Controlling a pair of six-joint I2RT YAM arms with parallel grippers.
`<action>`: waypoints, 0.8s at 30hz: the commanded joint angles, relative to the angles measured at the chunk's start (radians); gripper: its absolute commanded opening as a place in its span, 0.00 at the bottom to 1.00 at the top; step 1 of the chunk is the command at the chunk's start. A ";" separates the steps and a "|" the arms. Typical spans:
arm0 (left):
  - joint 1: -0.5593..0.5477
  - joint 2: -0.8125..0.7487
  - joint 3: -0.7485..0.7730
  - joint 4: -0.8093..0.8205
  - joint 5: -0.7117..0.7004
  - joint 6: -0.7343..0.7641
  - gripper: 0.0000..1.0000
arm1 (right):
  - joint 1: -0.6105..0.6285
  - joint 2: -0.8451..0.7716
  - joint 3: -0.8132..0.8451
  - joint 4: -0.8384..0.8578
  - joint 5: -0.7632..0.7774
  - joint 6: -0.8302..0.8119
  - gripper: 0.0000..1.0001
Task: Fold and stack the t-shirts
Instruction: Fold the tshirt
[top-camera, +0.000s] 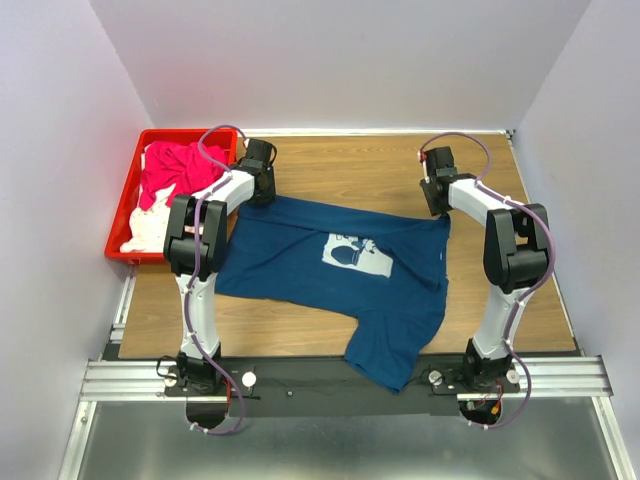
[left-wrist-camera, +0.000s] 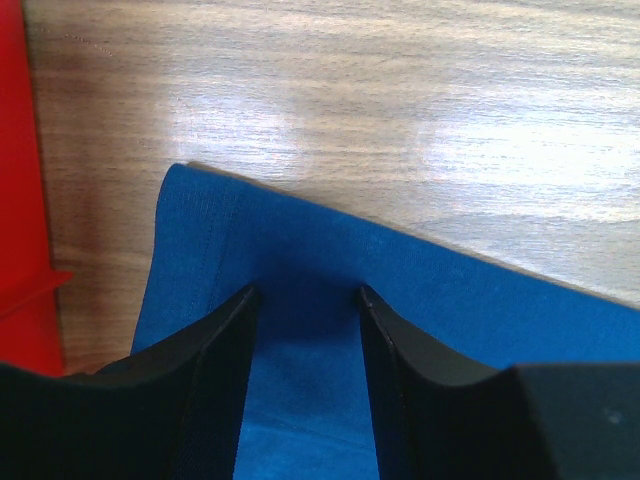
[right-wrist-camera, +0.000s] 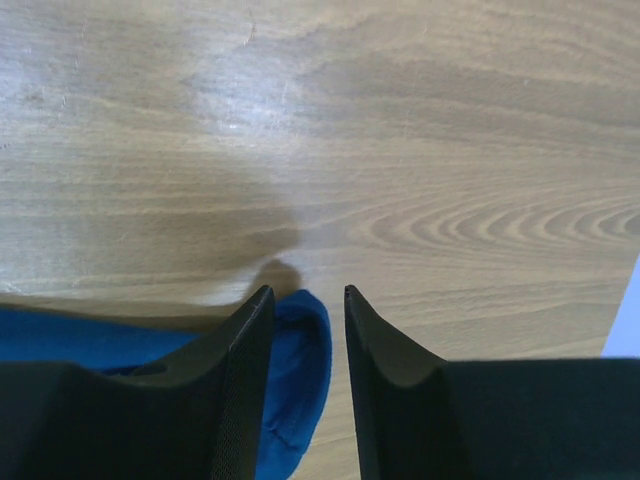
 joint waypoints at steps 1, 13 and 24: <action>0.009 0.021 -0.028 -0.031 0.013 0.015 0.53 | 0.003 0.024 0.033 0.036 0.037 -0.058 0.42; 0.009 0.025 -0.024 -0.034 0.010 0.020 0.53 | 0.003 0.007 -0.069 0.036 0.031 -0.076 0.41; 0.009 0.022 -0.031 -0.034 0.005 0.024 0.52 | 0.002 0.039 -0.068 0.038 0.023 -0.045 0.32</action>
